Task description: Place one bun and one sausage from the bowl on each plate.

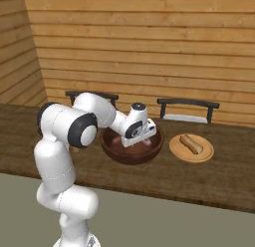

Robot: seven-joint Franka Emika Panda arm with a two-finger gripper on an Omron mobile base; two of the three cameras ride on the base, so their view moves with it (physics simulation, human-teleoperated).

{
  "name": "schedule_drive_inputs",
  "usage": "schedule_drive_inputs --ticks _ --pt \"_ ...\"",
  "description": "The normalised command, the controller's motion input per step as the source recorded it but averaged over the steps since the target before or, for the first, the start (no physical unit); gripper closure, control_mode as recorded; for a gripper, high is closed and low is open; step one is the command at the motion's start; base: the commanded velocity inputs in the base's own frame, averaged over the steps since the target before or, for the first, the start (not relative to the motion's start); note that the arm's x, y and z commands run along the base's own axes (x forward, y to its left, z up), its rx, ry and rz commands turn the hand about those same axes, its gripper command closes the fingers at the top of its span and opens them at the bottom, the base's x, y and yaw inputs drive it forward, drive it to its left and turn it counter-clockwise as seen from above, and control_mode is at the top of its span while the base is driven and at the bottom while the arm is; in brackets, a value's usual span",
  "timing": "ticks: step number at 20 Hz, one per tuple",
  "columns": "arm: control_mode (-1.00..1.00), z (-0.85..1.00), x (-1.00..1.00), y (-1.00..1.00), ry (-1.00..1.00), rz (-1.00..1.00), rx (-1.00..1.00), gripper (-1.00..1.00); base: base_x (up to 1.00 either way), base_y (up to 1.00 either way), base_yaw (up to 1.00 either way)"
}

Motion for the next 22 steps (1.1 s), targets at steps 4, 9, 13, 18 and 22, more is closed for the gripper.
schedule_drive_inputs --ticks 4,9,13,18,22 --pt "-1.0 0.12 -0.15 0.41 0.05 0.02 0.0 -1.0 0.0 0.0 0.0" --pt "-1.0 0.61 -0.63 0.03 0.0 0.11 -0.03 -1.0 0.0 0.0 0.0" --pt "-1.0 0.37 0.28 0.21 0.0 0.03 -0.1 -1.0 0.0 0.0 0.0" --pt "-1.0 -0.36 0.29 0.1 0.0 -0.03 -0.03 -1.0 0.0 0.0 0.0" --pt "-1.0 -0.04 0.04 -0.02 -0.02 -0.11 0.0 -1.0 0.0 0.0 0.0"
